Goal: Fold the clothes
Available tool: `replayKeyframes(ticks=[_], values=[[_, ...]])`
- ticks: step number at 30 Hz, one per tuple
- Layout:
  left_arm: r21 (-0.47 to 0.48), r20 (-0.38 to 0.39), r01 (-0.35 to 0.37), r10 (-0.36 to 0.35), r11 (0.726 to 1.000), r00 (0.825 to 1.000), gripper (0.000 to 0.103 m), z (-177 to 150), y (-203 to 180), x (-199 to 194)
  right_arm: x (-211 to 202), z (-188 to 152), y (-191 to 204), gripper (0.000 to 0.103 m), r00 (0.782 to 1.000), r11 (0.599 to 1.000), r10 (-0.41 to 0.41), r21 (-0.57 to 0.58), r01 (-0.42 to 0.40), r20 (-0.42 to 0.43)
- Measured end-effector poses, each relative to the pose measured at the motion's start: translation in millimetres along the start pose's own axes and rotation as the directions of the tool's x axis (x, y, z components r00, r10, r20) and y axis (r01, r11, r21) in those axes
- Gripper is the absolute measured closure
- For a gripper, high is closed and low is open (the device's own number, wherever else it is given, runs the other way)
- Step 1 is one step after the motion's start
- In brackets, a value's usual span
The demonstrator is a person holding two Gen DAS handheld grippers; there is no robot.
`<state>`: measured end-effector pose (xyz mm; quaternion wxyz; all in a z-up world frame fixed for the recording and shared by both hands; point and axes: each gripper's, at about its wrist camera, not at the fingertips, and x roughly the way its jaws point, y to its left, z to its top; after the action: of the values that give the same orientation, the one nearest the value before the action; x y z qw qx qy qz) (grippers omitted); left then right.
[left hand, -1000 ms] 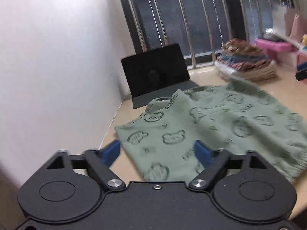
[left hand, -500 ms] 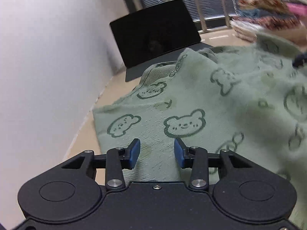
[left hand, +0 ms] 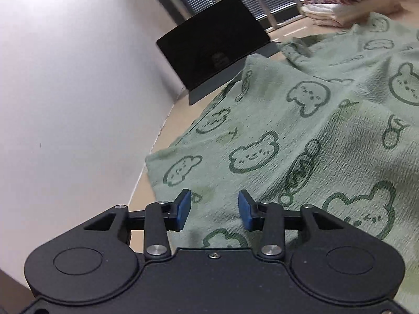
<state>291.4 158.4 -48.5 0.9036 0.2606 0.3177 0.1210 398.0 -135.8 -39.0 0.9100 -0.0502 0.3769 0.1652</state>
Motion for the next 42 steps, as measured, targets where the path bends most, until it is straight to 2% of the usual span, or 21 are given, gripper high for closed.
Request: replayKeyframes(ticks=[2, 4, 5, 8, 11, 14, 16, 19, 23, 27, 29, 31, 36, 42], values=[[-0.019, 0.013, 0.003, -0.003, 1.0, 1.0, 0.052, 5.6, 6.5, 0.0, -5.9, 7.3, -1.9, 0.073, 0.999, 1.0, 0.017, 0.0, -0.017, 0.041], [-0.054, 0.007, 0.0, 0.0, 0.999, 1.0, 0.035, 11.7, 13.7, 2.6, -6.6, 17.0, -7.1, 0.058, 0.998, 1.0, -0.01, 0.005, 0.01, 0.067], [-0.071, 0.001, 0.005, -0.005, 0.997, 1.0, 0.032, 13.1, 16.7, 4.3, -4.2, 20.0, -10.3, 0.055, 0.998, 1.0, 0.004, 0.019, -0.005, 0.06], [-0.081, -0.034, 0.032, -0.035, 0.996, 0.999, 0.03, 10.8, 16.8, 13.8, 3.3, 23.2, -16.1, 0.054, 0.998, 0.998, 0.041, 0.038, -0.043, 0.046], [-0.087, -0.016, 0.028, -0.03, 0.996, 0.999, 0.029, 7.0, 14.2, 15.9, 14.3, 12.5, -13.5, 0.054, 0.999, 0.999, 0.037, 0.008, -0.038, 0.027], [-0.132, -0.014, 0.046, -0.049, 0.99, 0.999, 0.023, 7.8, 17.2, 13.2, 15.4, 1.6, -21.3, 0.05, 0.993, 0.996, 0.084, 0.021, -0.086, 0.084], [-0.205, 0.019, 0.087, -0.085, 0.975, 0.996, 0.015, 10.0, 22.3, 4.5, 12.4, -4.3, -24.6, 0.04, 0.985, 0.99, 0.136, 0.012, -0.138, 0.11], [-0.315, 0.072, 0.159, -0.144, 0.936, 0.987, 0.003, 15.9, 28.8, -9.1, 7.5, -14.3, -21.2, 0.028, 0.977, 0.981, 0.183, -0.087, -0.174, 0.107], [-0.428, 0.092, 0.229, -0.21, 0.874, 0.973, 0.001, 19.3, 31.8, -11.6, 0.8, -23.2, -19.3, 0.016, 0.971, 0.96, 0.226, -0.186, -0.208, 0.079], [-0.493, 0.07, 0.199, -0.19, 0.847, 0.979, 0.0, 23.0, 32.8, 6.3, -7.0, -29.9, -20.8, 0.012, 0.967, 0.943, 0.249, -0.241, -0.228, 0.06], [-0.537, 0.053, 0.183, -0.183, 0.824, 0.982, 0.0, 25.7, 38.3, 18.6, -10.0, -31.8, -24.1, 0.01, 0.964, 0.939, 0.258, -0.249, -0.237, 0.055], [-0.574, 0.043, 0.166, -0.173, 0.802, 0.984, 0.0, 29.1, 43.8, 31.0, -9.8, -31.8, -25.3, 0.004, 0.966, 0.941, 0.254, -0.244, -0.236, 0.046], [-0.608, -0.017, 0.087, -0.123, 0.789, 0.992, 0.0, 33.2, 47.3, 55.8, -10.3, -30.8, -26.9, 0.0, 0.968, 0.944, 0.247, -0.235, -0.232, 0.039], [-0.606, -0.055, 0.067, -0.126, 0.792, 0.99, 0.0, 28.6, 40.3, 65.7, -12.2, -31.2, -28.0, 0.0, 0.968, 0.944, 0.247, -0.234, -0.231, 0.038]])
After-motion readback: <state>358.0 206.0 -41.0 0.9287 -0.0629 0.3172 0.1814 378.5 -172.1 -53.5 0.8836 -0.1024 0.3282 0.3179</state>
